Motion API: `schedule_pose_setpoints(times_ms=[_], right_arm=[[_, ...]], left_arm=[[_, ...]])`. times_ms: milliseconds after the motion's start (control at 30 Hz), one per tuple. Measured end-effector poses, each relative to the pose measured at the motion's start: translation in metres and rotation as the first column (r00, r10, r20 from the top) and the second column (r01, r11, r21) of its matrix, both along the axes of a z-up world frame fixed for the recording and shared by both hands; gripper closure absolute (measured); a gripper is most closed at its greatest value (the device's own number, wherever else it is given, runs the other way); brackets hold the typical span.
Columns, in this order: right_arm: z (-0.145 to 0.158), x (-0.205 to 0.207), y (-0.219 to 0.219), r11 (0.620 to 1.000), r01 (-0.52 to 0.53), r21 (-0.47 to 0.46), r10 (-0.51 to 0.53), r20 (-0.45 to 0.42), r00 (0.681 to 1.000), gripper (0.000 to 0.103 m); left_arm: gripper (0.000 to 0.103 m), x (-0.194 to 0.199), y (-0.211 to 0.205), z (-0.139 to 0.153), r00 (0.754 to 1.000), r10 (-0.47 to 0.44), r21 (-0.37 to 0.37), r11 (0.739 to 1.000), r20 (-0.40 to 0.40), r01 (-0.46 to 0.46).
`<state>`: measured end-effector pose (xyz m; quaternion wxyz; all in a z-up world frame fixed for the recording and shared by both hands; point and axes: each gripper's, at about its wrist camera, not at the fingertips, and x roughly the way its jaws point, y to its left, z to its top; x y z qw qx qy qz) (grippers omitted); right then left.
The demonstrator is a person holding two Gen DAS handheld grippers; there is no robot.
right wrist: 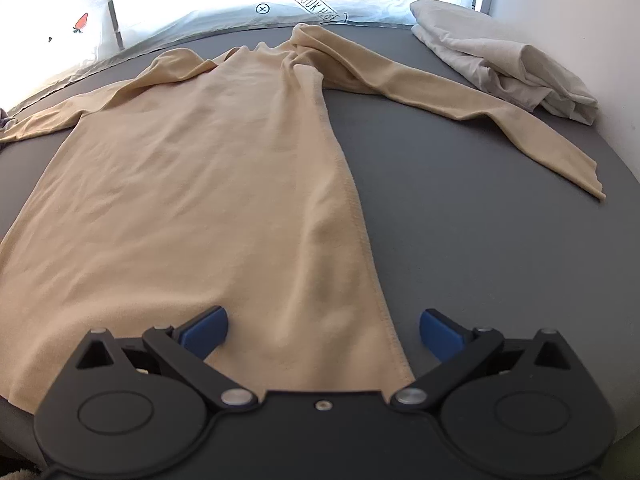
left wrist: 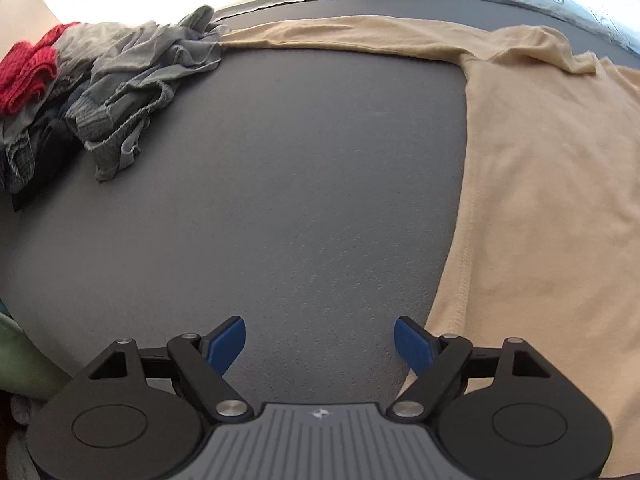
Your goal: Fold clothes
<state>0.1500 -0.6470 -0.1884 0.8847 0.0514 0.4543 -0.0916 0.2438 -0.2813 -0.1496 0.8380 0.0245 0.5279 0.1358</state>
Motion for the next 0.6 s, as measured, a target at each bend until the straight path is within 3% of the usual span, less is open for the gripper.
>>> schedule_pose_setpoints(times_ms=[100, 167, 267, 367, 467, 600], right_arm=[[0.0, 0.001, -0.001, 1.0, -0.012, 0.002, 0.012, -0.001, 1.0, 0.0], [0.0, 0.001, -0.002, 1.0, -0.019, 0.003, 0.019, -0.002, 1.0, 0.0], [0.0, 0.002, -0.003, 1.0, -0.03, 0.007, 0.03, -0.006, 1.0, 0.0], [0.001, 0.003, -0.005, 0.999, -0.039, 0.019, 0.039, -0.02, 0.999, 0.0], [0.005, 0.004, -0.011, 0.997, -0.062, 0.039, 0.064, -0.033, 0.997, 0.0], [0.02, 0.001, -0.03, 0.996, -0.043, 0.08, 0.041, 0.037, 0.998, 0.0]], left_arm=[[0.021, -0.003, -0.007, 0.011, 0.998, -0.02, -0.073, 0.997, 0.06, 0.024], [0.021, -0.003, -0.02, 0.012, 0.995, -0.06, -0.071, 0.995, 0.079, 0.066], [0.021, -0.005, -0.033, 0.002, 0.993, -0.111, -0.055, 0.992, 0.046, 0.113], [0.017, -0.007, -0.029, -0.013, 0.996, -0.085, -0.032, 0.996, -0.03, 0.084], [0.016, -0.01, -0.023, -0.015, 0.998, -0.051, -0.022, 0.998, -0.04, 0.051], [0.017, -0.008, -0.023, -0.006, 1.0, -0.017, -0.016, 1.0, -0.016, 0.017]])
